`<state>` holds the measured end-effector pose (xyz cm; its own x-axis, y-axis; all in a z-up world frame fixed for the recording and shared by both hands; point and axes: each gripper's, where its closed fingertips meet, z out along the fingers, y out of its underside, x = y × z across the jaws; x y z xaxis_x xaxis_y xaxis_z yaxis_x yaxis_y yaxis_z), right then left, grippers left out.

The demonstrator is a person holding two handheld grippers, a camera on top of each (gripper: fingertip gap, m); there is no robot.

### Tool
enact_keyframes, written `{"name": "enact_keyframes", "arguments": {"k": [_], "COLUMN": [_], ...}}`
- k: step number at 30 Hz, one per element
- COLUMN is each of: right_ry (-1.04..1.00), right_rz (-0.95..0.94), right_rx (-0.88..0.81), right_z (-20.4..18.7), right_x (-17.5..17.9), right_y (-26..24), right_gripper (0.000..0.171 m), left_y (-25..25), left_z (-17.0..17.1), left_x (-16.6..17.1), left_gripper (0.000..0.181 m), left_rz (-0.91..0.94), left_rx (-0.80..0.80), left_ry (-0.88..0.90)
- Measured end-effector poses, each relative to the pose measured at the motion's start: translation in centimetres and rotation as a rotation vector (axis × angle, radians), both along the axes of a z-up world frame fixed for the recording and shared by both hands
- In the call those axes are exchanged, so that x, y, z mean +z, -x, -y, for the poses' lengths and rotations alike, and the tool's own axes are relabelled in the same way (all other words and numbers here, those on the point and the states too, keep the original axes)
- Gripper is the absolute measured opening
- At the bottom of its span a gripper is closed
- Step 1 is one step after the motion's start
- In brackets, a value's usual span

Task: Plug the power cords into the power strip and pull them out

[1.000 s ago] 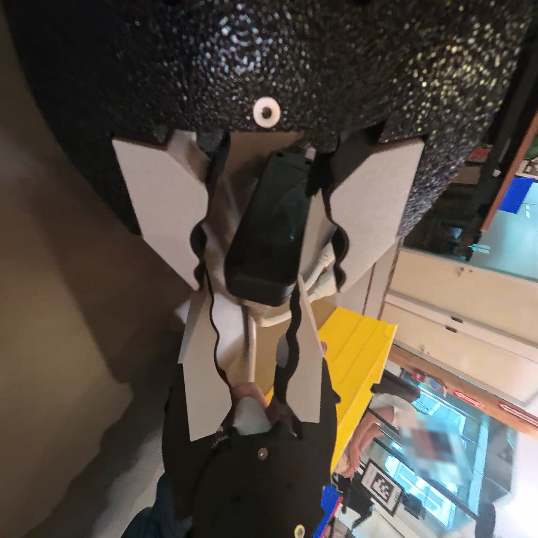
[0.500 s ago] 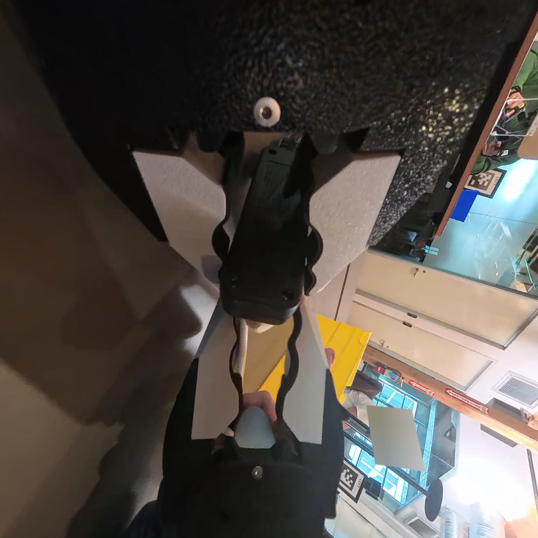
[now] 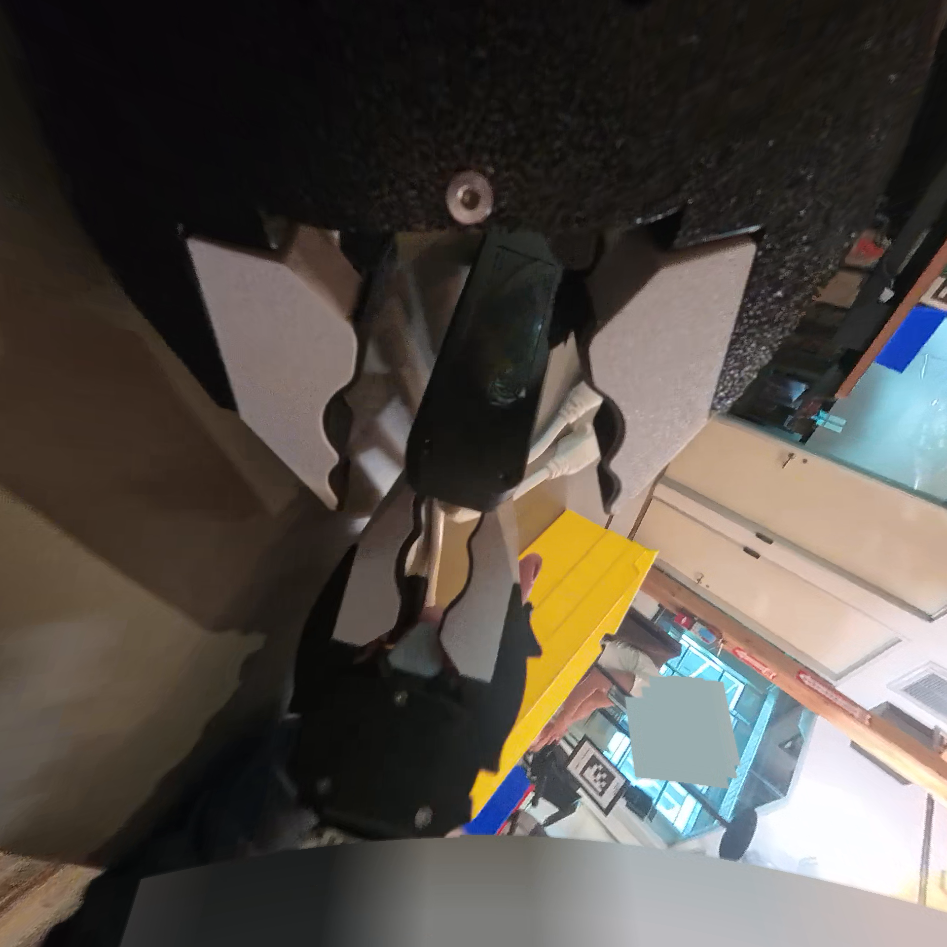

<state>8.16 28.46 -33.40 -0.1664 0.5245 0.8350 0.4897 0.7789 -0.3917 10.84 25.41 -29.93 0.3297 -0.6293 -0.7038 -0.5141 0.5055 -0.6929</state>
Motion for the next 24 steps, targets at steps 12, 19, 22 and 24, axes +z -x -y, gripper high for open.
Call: {"name": "enact_keyframes", "arguments": {"k": [12,19,22,24], "right_ry": [-0.021,0.012,0.0,-0.009], "right_rz": [-0.044,-0.054,-0.062,-0.069], "right_rx": [-0.014,0.016,0.019,0.023], "right_z": [0.8,1.2,1.2,1.2], "right_x": [0.1,0.1,0.1,0.1], "right_y": [0.9,0.9,1.0,1.2], "right_gripper": [0.027,0.023,0.023,0.024], "left_y": [0.4,0.7,0.8,0.7], "left_z": [0.0,-0.3,-0.4,-0.5], "left_x": [-1.1,-1.8,-1.8,-1.9], "left_gripper": [0.044,0.043,0.043,0.043], "left_rz": [-0.197,-0.231,-0.25,-0.257], "left_rx": [0.03,0.025,0.033,0.04], "left_ry": [-0.139,-0.159,-0.127,-0.121]}}
